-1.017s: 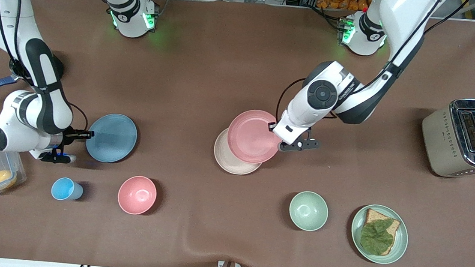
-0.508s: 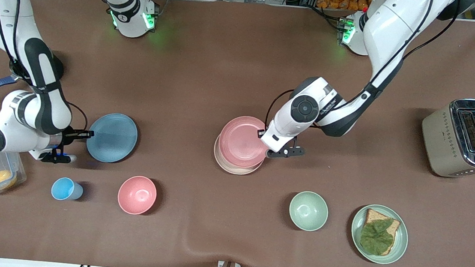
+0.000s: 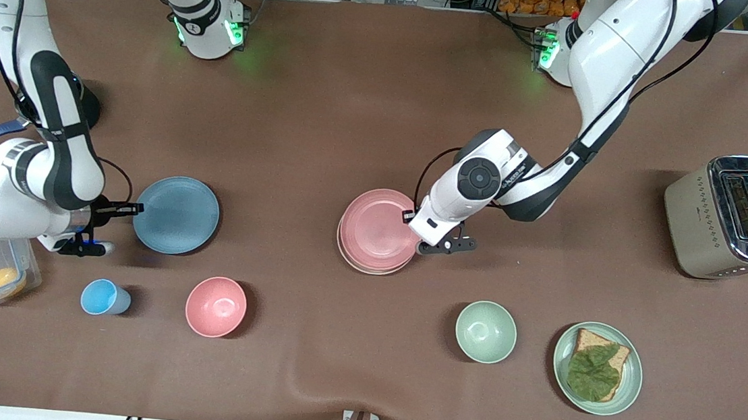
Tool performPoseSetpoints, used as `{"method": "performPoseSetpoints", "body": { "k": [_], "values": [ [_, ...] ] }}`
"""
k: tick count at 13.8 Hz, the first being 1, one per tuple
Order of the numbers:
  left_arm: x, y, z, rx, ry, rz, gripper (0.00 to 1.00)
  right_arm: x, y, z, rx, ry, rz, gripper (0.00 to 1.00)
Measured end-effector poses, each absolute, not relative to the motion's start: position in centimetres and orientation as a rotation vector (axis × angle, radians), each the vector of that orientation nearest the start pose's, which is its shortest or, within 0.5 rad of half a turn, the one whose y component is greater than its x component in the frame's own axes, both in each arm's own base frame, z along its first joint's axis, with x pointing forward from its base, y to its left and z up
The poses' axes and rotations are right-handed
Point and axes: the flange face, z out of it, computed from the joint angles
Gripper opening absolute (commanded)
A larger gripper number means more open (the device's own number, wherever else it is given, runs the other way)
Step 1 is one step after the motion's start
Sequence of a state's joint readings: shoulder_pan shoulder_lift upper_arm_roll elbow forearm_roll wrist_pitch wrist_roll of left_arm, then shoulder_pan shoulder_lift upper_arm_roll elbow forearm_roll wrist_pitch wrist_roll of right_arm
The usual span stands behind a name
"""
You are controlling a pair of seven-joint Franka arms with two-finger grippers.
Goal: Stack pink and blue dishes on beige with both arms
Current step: 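Release the pink plate with the left gripper while the right gripper lifts the blue plate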
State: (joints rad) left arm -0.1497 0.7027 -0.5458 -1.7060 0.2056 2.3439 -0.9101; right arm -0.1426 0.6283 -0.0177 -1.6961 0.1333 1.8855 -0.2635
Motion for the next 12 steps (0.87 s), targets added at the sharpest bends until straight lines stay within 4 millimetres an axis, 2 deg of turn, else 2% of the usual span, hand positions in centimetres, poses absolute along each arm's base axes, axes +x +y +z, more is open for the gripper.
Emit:
{"method": "performPoseSetpoints", "body": {
  "k": [3,7,8,9,10,12],
  "values": [
    [54.8,-40.0,23.1,-3.294,-0.314,0.176,0.0,62.2,-8.9,21.4,-2.88,-0.056,0.609,0.0],
    [55.0,-40.0,22.8,-3.3,-0.321,0.176,0.02,62.3,-9.0,21.9,-2.87,-0.054,0.627,0.0],
    [55.1,-40.0,22.7,-3.299,-0.324,0.177,0.47,62.3,-9.0,22.2,-2.854,-0.046,0.636,0.0],
    [55.3,-39.7,22.6,-3.296,-0.331,0.176,0.85,62.3,-8.9,22.4,-2.828,-0.03,0.643,0.0],
    [55.5,-39.5,22.4,-3.291,-0.338,0.174,1.0,62.3,-8.8,22.6,-2.806,-0.016,0.648,0.0],
    [56.2,-39.3,22.7,-3.296,-0.335,0.136,1.0,62.1,-9.1,22.7,-2.762,0.018,0.654,0.0]
  ]
}}
